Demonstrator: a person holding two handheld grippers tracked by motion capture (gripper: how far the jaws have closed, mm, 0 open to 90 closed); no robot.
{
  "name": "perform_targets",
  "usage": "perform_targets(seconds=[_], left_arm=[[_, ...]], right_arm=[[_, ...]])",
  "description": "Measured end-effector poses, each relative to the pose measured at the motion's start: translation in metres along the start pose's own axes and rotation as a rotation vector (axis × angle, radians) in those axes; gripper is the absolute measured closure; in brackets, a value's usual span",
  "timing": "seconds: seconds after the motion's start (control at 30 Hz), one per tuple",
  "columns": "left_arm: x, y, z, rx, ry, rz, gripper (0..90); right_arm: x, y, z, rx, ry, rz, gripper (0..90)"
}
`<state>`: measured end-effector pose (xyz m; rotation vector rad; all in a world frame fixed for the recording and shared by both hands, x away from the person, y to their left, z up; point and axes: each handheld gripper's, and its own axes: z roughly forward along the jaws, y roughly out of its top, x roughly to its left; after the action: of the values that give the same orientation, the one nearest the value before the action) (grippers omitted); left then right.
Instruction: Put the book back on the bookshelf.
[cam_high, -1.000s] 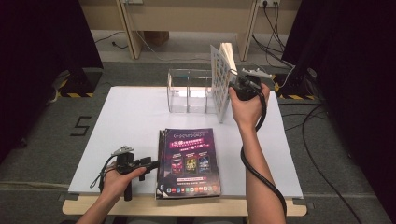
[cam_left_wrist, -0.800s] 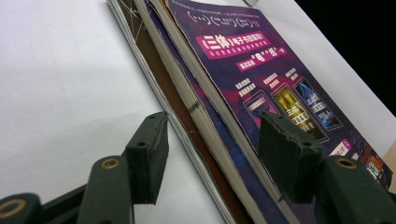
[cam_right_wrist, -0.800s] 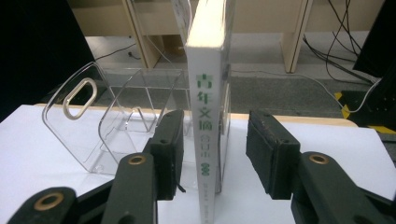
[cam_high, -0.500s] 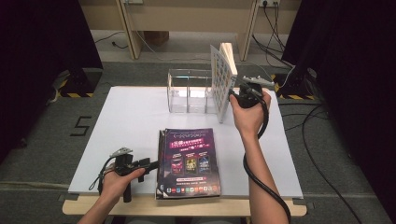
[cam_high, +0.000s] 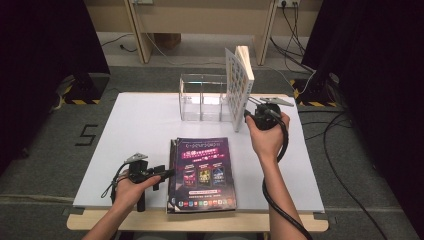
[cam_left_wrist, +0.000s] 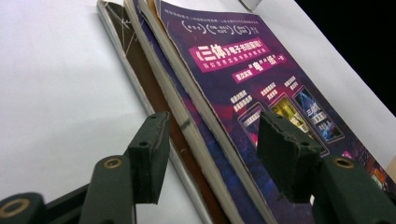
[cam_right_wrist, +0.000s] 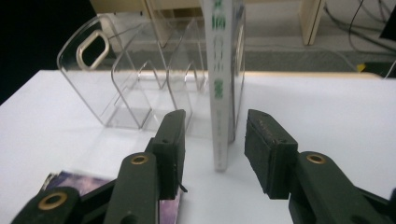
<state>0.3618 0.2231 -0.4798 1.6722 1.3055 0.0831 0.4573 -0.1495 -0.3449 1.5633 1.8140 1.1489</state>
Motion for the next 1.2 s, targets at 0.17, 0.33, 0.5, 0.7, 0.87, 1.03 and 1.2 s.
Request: perform_targets(seconds=[0.17,0.33,0.5,0.7,0.87,1.03,1.2], left_arm=[[-0.002,0.006,0.01,0.015,0.0,0.002,45.9],[-0.006,0.012,0.02,0.03,0.014,0.016,46.4],[-0.009,0.016,0.029,0.038,0.022,0.023,46.5],[-0.01,0.02,0.038,0.049,0.035,0.023,46.6],[-0.01,0.021,0.041,0.055,0.038,0.024,46.7],[-0.011,0.022,0.042,0.059,0.044,0.022,46.8],[-0.011,0.023,0.041,0.057,0.046,0.007,50.9]], right_arm=[[0.001,-0.02,0.004,0.052,0.019,0.005,59.3],[0.003,-0.038,0.012,0.11,0.033,-0.002,59.3],[0.004,-0.056,0.017,0.163,0.053,-0.011,59.2],[0.006,-0.08,0.023,0.226,0.067,-0.009,59.2],[0.009,-0.091,0.025,0.263,0.089,-0.016,58.9],[0.016,-0.102,0.029,0.306,0.107,-0.023,58.7],[0.022,-0.11,0.033,0.339,0.127,-0.031,58.6]])
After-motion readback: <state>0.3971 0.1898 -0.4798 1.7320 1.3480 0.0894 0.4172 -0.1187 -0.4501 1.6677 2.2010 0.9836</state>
